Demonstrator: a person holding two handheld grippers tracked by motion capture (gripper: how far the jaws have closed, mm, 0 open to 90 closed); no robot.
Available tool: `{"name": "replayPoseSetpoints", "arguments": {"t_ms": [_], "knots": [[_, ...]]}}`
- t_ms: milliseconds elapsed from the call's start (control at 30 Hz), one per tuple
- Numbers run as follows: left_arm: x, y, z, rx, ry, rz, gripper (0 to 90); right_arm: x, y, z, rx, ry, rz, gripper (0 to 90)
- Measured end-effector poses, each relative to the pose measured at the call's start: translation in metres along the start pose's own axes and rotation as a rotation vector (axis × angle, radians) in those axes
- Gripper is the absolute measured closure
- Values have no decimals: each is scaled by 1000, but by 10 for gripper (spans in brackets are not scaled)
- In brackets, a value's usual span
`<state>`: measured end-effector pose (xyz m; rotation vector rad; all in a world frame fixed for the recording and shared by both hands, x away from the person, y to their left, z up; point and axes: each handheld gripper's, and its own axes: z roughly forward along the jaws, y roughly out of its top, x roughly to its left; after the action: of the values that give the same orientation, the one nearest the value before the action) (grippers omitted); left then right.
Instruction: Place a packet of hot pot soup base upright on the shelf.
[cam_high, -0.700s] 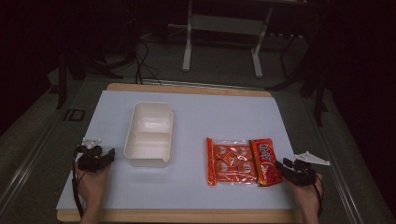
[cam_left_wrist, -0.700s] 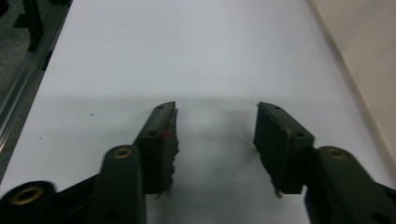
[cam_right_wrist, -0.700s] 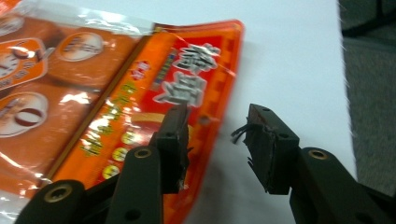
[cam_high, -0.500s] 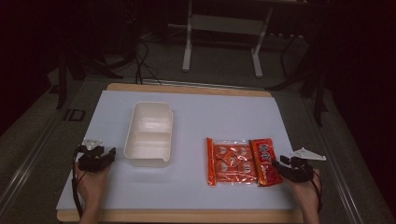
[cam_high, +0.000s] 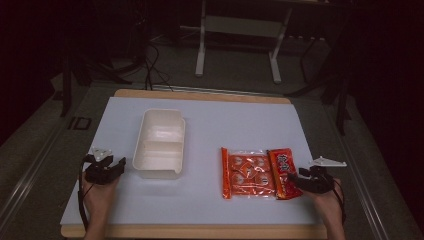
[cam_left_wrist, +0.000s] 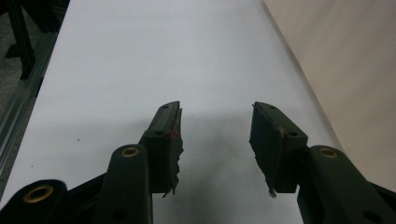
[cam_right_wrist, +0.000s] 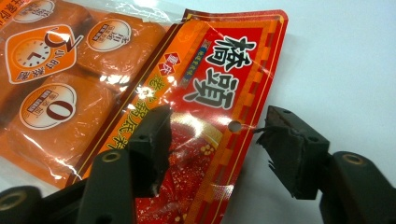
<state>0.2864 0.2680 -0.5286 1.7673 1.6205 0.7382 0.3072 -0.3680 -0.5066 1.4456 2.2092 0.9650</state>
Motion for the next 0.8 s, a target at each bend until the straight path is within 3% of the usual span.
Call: {"name": "replayPoseSetpoints", "arguments": {"t_ms": [100, 133, 300, 367, 467, 633, 667, 767, 800], "knots": [[0, 0, 0, -3, 1, 7, 530, -1, 0, 1, 4, 3, 5, 393], [-1, 0, 0, -2, 4, 11, 529, -3, 1, 3, 9, 37, 30, 368], [-1, 0, 2, 18, -4, 15, 523, -7, 1, 11, 25, 70, 35, 332], [-1, 0, 3, 18, -4, 11, 522, -10, 1, 14, 38, 65, 52, 324], [-1, -1, 2, 19, -2, 9, 521, -15, 1, 18, 65, 94, 84, 308], [-1, -1, 3, 19, -1, 9, 521, -18, 1, 21, 69, 132, 112, 337], [-2, -1, 3, 19, -2, 10, 521, -19, 2, 22, 67, 173, 121, 349], [-2, -1, 3, 17, 1, 12, 521, -18, 2, 22, 72, 180, 115, 367], [-2, -1, 2, 19, 1, 14, 521, -17, 4, 22, 70, 213, 115, 401]]}}
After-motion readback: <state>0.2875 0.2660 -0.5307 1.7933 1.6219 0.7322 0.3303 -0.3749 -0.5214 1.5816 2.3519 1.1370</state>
